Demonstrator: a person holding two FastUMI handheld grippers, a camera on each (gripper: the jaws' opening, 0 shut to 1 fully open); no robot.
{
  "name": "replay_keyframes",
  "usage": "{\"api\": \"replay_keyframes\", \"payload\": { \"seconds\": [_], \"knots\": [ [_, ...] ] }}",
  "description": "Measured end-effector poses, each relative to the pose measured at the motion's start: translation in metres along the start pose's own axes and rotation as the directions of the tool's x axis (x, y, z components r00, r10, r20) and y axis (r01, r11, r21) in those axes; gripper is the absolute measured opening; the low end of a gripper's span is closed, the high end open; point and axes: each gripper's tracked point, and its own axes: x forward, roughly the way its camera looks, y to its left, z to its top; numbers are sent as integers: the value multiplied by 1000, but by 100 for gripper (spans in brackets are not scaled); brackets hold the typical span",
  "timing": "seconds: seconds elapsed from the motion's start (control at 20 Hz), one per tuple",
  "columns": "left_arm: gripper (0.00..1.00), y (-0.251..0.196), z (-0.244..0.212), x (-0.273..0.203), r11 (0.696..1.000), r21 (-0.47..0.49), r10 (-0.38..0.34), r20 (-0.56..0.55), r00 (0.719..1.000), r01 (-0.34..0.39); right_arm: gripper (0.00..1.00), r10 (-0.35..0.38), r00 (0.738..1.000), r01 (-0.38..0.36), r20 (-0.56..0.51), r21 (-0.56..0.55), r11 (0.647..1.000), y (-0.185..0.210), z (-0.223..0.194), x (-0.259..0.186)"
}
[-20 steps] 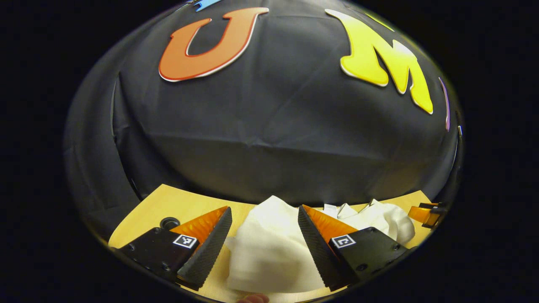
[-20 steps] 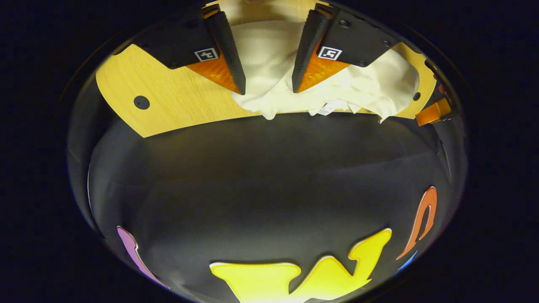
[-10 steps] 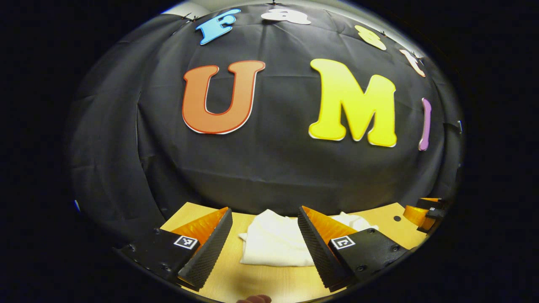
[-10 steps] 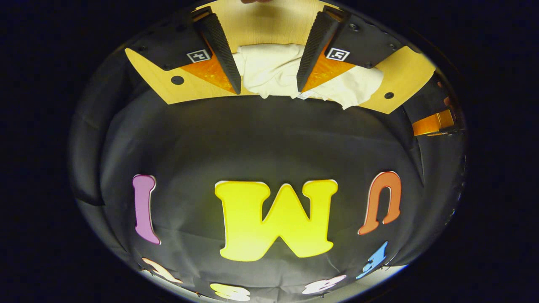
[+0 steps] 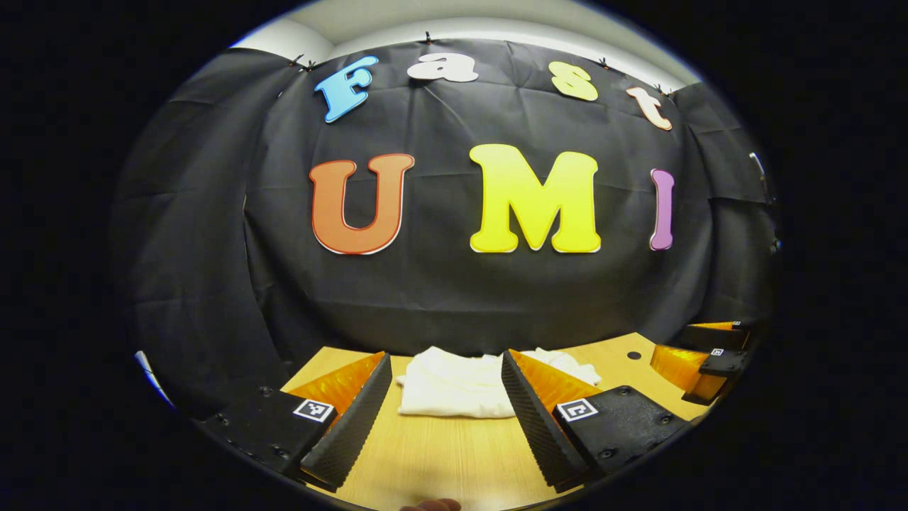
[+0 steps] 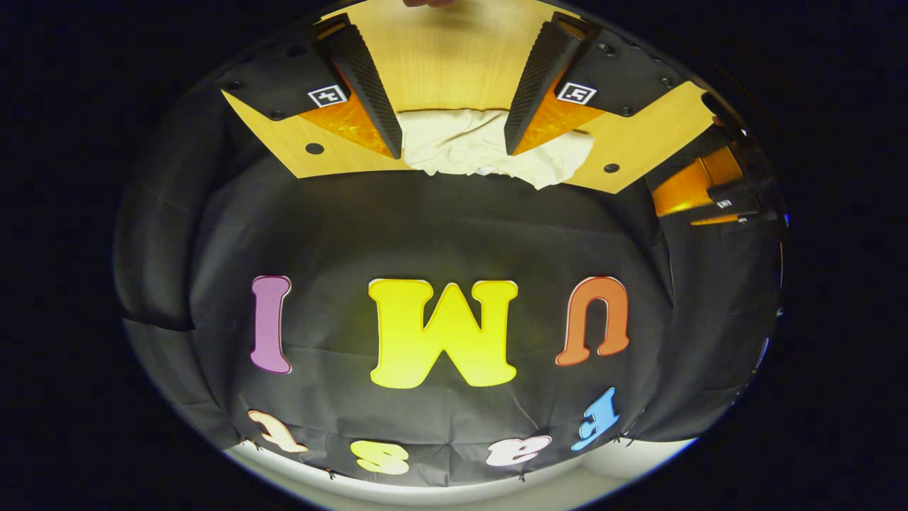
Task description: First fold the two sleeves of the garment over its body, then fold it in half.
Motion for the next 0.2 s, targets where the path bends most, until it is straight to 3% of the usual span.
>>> {"api": "replay_keyframes", "payload": {
  "seconds": [0.2],
  "knots": [
    [98, -9, -3, -9, 1000, 17, -14, 8, 1000, 14, 92, 15, 1000, -15, -2, 4, 1000, 11, -7, -13]
  ]
}}
